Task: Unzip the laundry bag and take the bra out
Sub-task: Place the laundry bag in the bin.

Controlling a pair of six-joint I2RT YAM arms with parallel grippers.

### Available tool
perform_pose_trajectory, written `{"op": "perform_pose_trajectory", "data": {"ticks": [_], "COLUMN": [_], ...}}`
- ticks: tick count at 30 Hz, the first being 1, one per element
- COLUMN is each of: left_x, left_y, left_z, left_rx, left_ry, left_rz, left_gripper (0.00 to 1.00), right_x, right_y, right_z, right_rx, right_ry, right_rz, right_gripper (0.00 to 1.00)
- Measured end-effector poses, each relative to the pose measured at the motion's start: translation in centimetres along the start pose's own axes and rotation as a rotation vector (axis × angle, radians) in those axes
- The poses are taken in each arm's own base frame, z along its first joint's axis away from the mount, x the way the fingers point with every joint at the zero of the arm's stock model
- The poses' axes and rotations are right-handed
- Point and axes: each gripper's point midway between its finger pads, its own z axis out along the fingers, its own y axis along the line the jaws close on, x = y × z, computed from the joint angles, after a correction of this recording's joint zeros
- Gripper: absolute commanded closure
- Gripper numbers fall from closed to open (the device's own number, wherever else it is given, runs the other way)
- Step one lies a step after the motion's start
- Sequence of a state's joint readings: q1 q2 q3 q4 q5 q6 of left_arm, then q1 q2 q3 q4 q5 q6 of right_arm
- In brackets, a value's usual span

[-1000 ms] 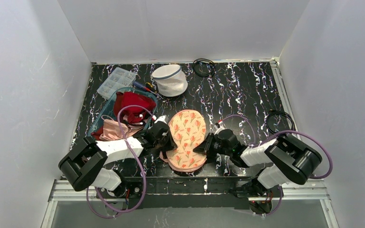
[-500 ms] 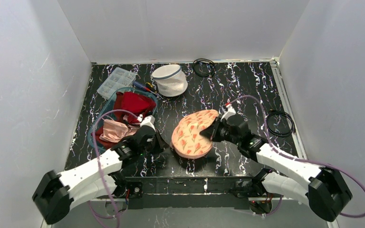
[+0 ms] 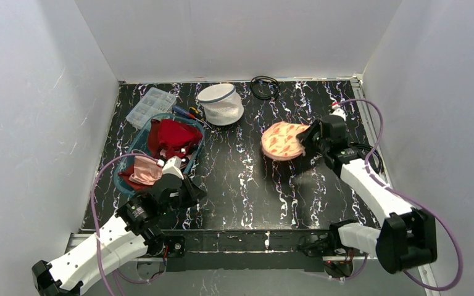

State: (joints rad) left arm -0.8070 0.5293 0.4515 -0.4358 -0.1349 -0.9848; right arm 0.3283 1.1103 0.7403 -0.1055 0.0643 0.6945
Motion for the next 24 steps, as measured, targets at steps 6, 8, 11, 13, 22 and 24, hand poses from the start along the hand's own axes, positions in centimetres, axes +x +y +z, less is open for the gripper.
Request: {"op": "perform_pose_trajectory", "data": {"ticks": [6,8,11,13,22,24], "left_x": [0.3,0.4,0.3,0.1,-0.5,-0.4], "left_y": [1.0,1.2,1.4,1.5,2.5,2.9], "left_z": [-0.5,-0.5,-0.7,-0.9,-1.7,-1.8], "left_rx": [-0.032,-0.042,-0.056,-0.062,-0.086,-0.100], "left_ry": [0.006,0.008,0.007,-0.001,-0.042,-0.044], "left_rz": [0.002,0.004,0.011,0.015,0.025,0.027], "left_gripper": [0.88,0.87,0.87,0.87,0.86,0.86], "right_x": [-7.1,-9.5,-12.9,-15.2,-16.3,-15.6], "right_y": [-2.8,-3.3,-3.2,-3.1,-6.4,-7.4], "right_z": [2.9,3.8,5.6,7.2,15.4,17.2], "right_rx": [0.127,0.154,0.179,0.182,0.248,0.269], "right_ry": [-0.184,-0.254,-0.336,-0.388,-0.404,-0.381], "right_rz": [0.100,0.125,0.141,0.152,0.175,0.175], "right_gripper": [0.99,0.99,0.99,0.99,0.99,0.99]}}
